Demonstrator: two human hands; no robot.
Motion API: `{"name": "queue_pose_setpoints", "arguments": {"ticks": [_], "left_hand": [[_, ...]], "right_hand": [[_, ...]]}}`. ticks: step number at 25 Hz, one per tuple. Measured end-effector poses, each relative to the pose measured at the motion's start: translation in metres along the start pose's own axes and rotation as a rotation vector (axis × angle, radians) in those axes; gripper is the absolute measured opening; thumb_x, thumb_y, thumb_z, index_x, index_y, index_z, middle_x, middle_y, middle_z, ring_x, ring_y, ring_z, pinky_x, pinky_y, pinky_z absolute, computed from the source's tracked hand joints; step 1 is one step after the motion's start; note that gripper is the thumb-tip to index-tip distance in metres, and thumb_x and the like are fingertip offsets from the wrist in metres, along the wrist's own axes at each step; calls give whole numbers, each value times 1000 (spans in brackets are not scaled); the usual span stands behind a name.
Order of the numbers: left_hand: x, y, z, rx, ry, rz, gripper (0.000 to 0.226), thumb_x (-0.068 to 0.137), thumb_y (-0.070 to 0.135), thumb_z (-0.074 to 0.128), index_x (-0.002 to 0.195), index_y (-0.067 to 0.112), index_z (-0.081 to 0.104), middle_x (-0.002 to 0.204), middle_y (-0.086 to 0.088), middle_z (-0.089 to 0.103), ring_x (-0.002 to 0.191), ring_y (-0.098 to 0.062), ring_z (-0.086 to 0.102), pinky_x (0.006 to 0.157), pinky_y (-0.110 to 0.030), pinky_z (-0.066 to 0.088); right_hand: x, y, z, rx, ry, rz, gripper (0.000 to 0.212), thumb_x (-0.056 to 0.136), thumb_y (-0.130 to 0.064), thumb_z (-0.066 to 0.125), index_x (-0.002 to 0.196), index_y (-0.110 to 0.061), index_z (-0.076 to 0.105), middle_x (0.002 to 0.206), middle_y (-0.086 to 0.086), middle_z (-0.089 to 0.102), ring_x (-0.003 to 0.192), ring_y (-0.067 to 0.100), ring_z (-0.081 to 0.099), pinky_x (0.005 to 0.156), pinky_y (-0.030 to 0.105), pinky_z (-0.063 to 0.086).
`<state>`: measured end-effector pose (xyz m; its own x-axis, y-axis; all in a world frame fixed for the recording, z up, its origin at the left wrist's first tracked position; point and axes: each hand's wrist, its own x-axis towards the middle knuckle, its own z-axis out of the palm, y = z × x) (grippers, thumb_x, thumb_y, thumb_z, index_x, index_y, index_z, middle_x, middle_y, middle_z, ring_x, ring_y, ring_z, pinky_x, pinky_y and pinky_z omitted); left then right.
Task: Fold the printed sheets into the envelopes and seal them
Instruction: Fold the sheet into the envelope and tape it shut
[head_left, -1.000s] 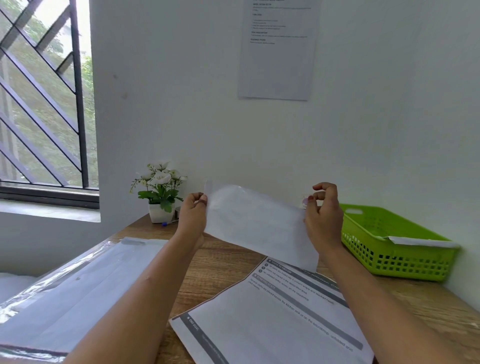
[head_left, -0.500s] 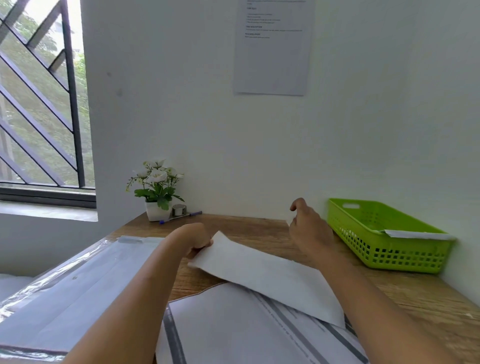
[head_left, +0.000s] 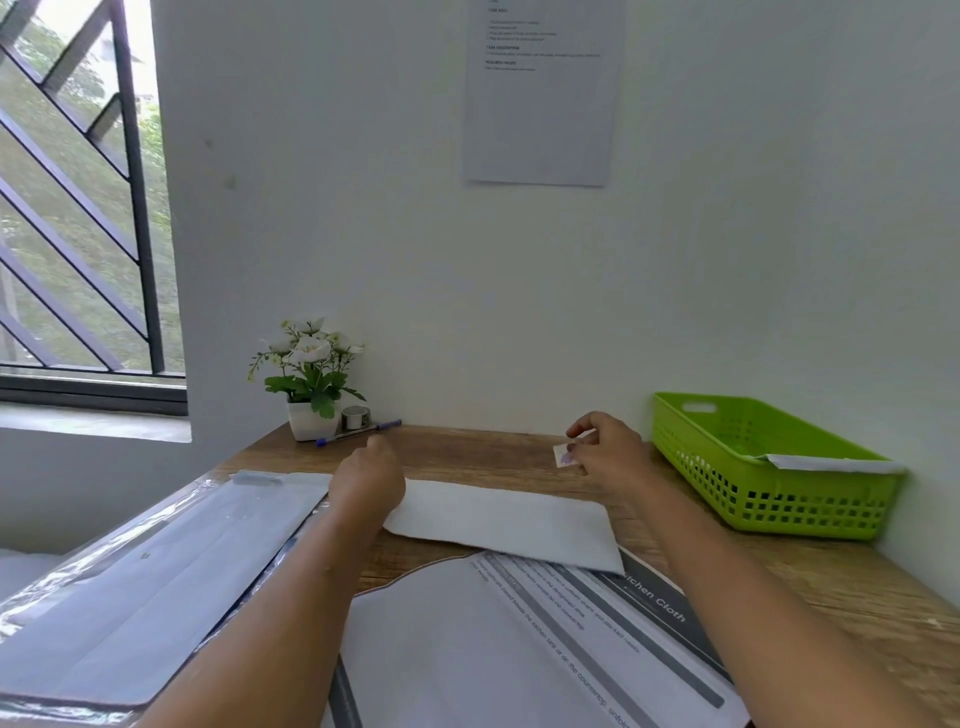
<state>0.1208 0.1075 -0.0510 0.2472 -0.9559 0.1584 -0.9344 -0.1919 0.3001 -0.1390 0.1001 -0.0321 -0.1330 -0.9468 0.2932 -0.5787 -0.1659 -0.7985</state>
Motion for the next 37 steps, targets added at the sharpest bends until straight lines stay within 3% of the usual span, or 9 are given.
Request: {"name": "queue_pose_setpoints", "arguments": {"ticks": [2, 6, 10, 15, 17, 21, 29, 33, 37], "left_hand": [[1, -1, -2, 72, -28, 6, 34, 95, 6, 39, 129, 6, 41, 124, -15, 55, 112, -29, 55, 77, -31, 43], [-1, 6, -5, 218, -166, -4, 43, 94, 5, 41, 137, 10, 42, 138, -12, 46, 123, -29, 48, 95, -37, 45], [-1, 6, -3, 270, -192, 29, 38, 95, 10, 40, 133, 11, 47, 137, -12, 49, 123, -29, 48, 97, -39, 42], [-3, 6, -3, 242, -121, 39, 36, 93, 6, 42, 128, 10, 50, 131, -12, 53, 119, -28, 51, 97, -37, 45], [-3, 7, -4, 242, -133, 32, 37, 94, 7, 41, 129, 9, 50, 131, -12, 53, 119, -28, 52, 98, -38, 46], [-6, 12, -9, 262, -160, 23, 40, 94, 9, 41, 133, 10, 46, 136, -10, 48, 122, -27, 49, 99, -38, 44], [-12, 20, -8, 325, -100, 112, 44, 92, 17, 45, 136, 13, 44, 140, -8, 38, 129, -29, 36, 93, -39, 44], [-9, 24, -1, 278, -131, 293, 43, 93, 40, 49, 132, 22, 46, 140, -5, 39, 131, -28, 36, 98, -45, 42], [-2, 26, 11, 246, -279, 311, 52, 92, 54, 43, 136, 26, 41, 147, -8, 35, 136, -31, 29, 108, -48, 32]], "right_hand": [[3, 5, 0, -1, -72, 38, 29, 71, -1, 75, 77, -23, 57, 78, 2, 64, 72, 18, 58, 58, 24, 44], [6, 18, -3, -50, -135, 93, 27, 71, 4, 75, 80, -15, 58, 66, -1, 56, 60, 12, 49, 44, 21, 37], [6, 29, -4, -50, -55, 71, 24, 72, 7, 72, 85, -11, 62, 67, 1, 59, 61, 11, 51, 54, 24, 38], [8, 33, -4, -88, -118, 86, 30, 74, 7, 70, 76, -20, 57, 76, 4, 59, 74, 19, 55, 61, 28, 43], [8, 32, -4, -123, -151, 116, 27, 75, 5, 70, 78, -20, 58, 83, 5, 58, 79, 22, 56, 59, 29, 46], [8, 33, -5, -127, -157, 138, 22, 79, 6, 64, 85, -14, 58, 75, 3, 58, 64, 15, 53, 51, 25, 44], [11, 40, -4, -195, -148, 119, 26, 79, 2, 70, 78, -20, 57, 86, 10, 65, 78, 19, 61, 64, 29, 49], [13, 42, -3, -323, -128, 53, 28, 76, -4, 75, 76, -24, 56, 95, 9, 63, 100, 25, 63, 81, 30, 50], [14, 43, 0, -434, -128, -11, 27, 75, -5, 76, 79, -24, 57, 110, 11, 65, 102, 24, 61, 86, 30, 50]]}}
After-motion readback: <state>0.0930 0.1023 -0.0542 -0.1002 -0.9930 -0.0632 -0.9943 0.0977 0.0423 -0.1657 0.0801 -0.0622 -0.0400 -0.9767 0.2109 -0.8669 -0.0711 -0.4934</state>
